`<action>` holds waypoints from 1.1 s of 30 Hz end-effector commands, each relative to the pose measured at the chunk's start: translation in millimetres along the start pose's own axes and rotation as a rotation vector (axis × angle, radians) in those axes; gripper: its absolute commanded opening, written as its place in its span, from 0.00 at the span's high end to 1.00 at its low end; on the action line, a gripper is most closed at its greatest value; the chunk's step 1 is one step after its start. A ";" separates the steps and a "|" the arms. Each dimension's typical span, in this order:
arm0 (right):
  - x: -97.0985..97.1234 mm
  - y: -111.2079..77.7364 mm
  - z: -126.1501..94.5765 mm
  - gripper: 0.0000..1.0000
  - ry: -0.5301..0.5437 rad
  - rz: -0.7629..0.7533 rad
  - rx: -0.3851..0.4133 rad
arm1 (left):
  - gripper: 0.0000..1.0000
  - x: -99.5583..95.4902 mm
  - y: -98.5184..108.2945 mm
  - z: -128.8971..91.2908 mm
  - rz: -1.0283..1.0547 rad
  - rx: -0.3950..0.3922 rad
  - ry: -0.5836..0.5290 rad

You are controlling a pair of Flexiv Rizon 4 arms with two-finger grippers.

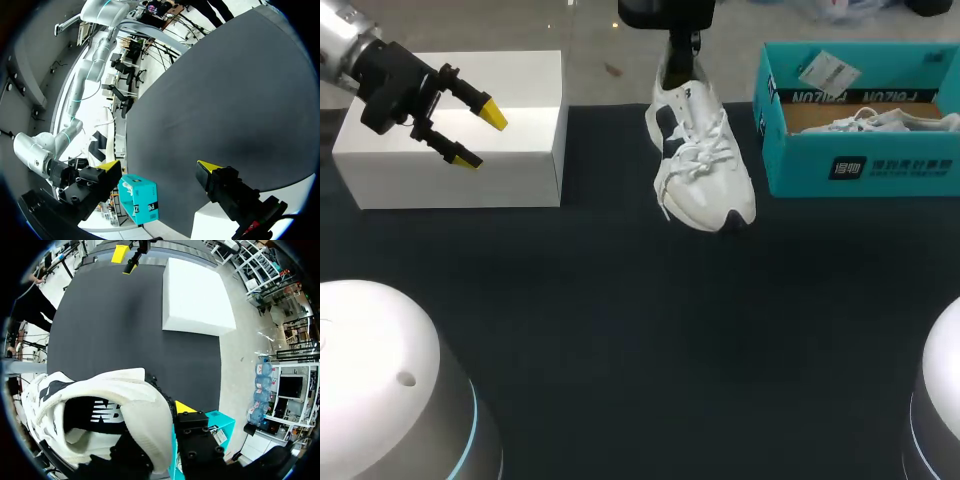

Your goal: Take the shoe out of the shoebox, open the shoe tongue, remove and reinsert the insole, then place the shoe into the shoebox

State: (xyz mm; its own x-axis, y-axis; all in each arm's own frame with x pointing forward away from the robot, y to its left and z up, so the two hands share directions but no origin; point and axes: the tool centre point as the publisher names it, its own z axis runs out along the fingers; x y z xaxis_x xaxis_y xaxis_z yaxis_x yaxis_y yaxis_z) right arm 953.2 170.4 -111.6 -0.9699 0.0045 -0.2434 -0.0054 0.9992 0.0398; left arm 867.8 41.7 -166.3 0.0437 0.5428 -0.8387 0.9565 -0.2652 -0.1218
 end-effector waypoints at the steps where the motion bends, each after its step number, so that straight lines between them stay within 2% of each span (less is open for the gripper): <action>1: 1.6 -1.9 -4.6 1.00 -0.002 0.000 -0.002 | 0.00 -0.5 0.5 -0.7 0.000 0.002 0.003; 13: 1.6 -1.9 -4.6 1.00 -0.002 0.000 -0.002 | 0.00 -0.5 0.5 -0.7 0.000 0.002 0.003; 18: -19.8 -37.0 7.0 1.00 0.014 -0.051 -0.006 | 0.00 -0.5 0.5 -0.7 0.000 0.002 0.003; 25: -73.1 -100.8 15.4 1.00 0.044 -0.135 -0.022 | 0.00 -0.5 0.5 -0.7 0.000 0.002 0.003; 29: -105.5 -139.7 20.6 1.00 0.024 -0.113 -0.007 | 0.00 -0.5 0.5 -0.7 0.000 0.002 0.003; 33: -128.3 -171.6 20.1 1.00 0.020 -0.097 -0.027 | 0.00 -0.5 0.5 -0.7 0.000 0.002 0.003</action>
State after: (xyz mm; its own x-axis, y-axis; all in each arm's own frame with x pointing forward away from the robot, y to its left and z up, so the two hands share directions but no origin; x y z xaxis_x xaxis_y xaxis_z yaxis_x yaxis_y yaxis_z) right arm 1070.3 25.9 -110.9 -0.9668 -0.0900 -0.2393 -0.0897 0.9959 -0.0121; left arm 867.8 41.8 -166.3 0.0436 0.5428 -0.8387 0.9565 -0.2651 -0.1218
